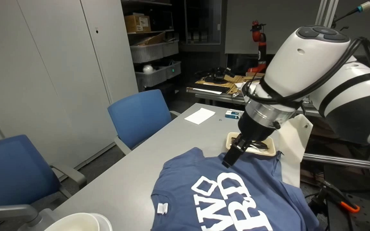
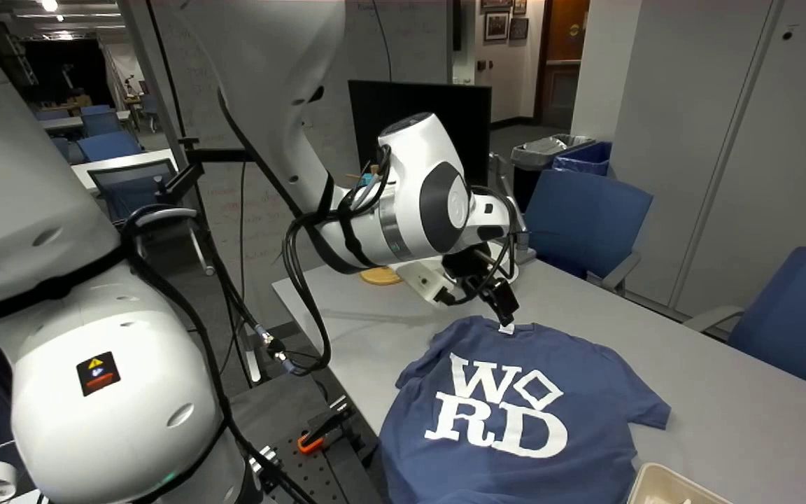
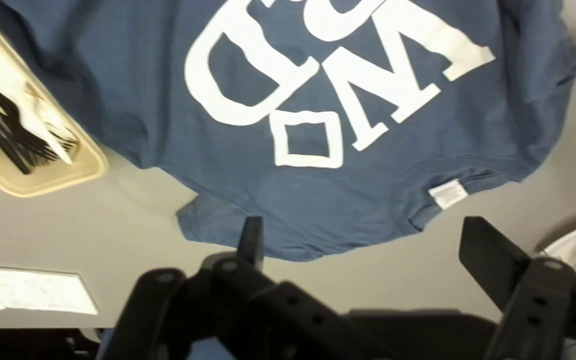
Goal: Unfold the T-shirt on the table
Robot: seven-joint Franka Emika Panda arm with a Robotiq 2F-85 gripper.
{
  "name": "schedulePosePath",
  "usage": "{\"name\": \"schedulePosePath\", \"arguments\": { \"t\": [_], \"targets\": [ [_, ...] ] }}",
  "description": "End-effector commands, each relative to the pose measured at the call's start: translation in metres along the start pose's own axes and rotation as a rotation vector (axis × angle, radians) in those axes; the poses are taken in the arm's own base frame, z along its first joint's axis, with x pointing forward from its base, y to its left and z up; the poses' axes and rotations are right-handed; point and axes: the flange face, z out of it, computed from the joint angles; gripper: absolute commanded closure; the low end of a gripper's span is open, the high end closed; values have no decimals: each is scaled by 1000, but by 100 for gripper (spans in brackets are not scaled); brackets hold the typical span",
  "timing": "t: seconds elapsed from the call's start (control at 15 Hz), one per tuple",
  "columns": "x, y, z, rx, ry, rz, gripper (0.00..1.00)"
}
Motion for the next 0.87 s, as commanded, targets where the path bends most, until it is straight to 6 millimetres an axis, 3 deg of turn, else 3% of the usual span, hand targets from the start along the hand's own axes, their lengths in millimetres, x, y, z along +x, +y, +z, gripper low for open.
{"name": "schedulePosePath", "arguments": {
  "t": [0.0,0.07,0.27,0.8],
  "targets": [
    [-8,-36,1,73,9,-96,0],
    [-5,-23,0,41,5,-57,0],
    [-11,-39,2,56,-4,-91,0],
    [-10,-36,2,54,-5,-86,0]
  ]
}}
